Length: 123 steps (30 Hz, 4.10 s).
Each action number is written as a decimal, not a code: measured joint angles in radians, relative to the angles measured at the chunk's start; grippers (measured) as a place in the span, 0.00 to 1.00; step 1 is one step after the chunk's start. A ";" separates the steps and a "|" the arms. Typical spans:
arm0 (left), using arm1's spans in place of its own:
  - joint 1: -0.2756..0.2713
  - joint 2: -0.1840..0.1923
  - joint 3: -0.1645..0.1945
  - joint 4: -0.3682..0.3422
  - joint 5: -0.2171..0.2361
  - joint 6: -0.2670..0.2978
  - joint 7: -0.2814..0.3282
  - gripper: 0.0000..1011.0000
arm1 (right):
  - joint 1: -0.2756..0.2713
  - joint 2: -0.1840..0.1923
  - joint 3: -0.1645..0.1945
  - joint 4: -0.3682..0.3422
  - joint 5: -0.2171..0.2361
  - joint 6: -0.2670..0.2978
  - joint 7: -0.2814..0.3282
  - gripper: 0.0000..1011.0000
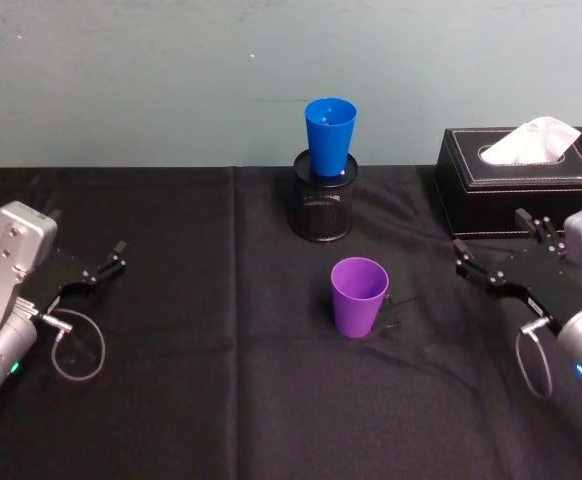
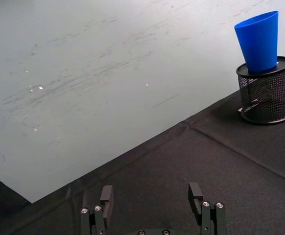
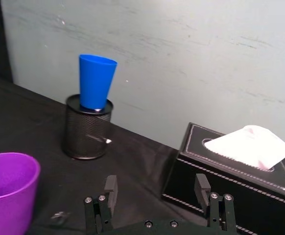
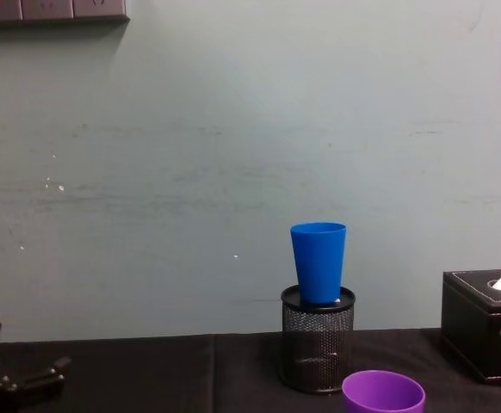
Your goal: Pick up one cup with a gripper and tap it against the other cup.
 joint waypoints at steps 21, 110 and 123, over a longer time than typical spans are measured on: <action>0.000 0.000 0.000 0.000 0.000 0.000 0.000 0.99 | -0.144 0.008 -0.017 -0.024 0.106 -0.100 0.273 0.99; 0.000 0.000 0.000 0.000 0.000 0.000 0.000 0.99 | 0.084 -0.259 -0.020 0.164 -0.004 0.039 0.374 0.72; 0.000 0.000 0.000 0.000 0.000 0.000 0.000 0.99 | 0.079 -0.217 0.022 -0.045 0.021 0.225 0.376 0.72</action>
